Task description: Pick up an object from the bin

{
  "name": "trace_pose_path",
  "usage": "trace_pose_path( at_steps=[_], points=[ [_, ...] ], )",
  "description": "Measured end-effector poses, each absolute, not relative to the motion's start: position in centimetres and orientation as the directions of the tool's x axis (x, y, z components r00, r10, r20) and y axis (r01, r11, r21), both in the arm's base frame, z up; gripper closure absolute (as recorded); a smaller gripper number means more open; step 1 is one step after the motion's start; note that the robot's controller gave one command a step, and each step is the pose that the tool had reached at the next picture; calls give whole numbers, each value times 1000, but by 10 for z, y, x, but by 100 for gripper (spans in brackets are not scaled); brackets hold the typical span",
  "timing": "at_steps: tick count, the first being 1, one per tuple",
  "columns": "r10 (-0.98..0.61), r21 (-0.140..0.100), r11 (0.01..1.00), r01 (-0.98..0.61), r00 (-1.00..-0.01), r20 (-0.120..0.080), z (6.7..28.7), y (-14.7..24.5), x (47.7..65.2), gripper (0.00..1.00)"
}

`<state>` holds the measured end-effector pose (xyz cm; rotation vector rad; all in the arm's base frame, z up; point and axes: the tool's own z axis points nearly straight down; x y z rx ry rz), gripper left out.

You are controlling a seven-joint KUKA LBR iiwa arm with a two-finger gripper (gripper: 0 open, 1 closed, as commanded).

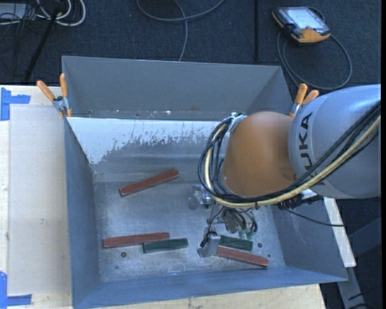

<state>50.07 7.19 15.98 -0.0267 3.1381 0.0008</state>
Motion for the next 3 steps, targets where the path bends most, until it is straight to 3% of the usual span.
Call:
trace_pose_path(
  at_steps=[1,2,3],
  points=[
    [156,0,988,156,-988,4,126,61,505,0],
    [243,-2,970,243,-970,2,108,88,510,0],
    [28,-1,1000,28,-1000,3,92,123,509,100]
  ],
)
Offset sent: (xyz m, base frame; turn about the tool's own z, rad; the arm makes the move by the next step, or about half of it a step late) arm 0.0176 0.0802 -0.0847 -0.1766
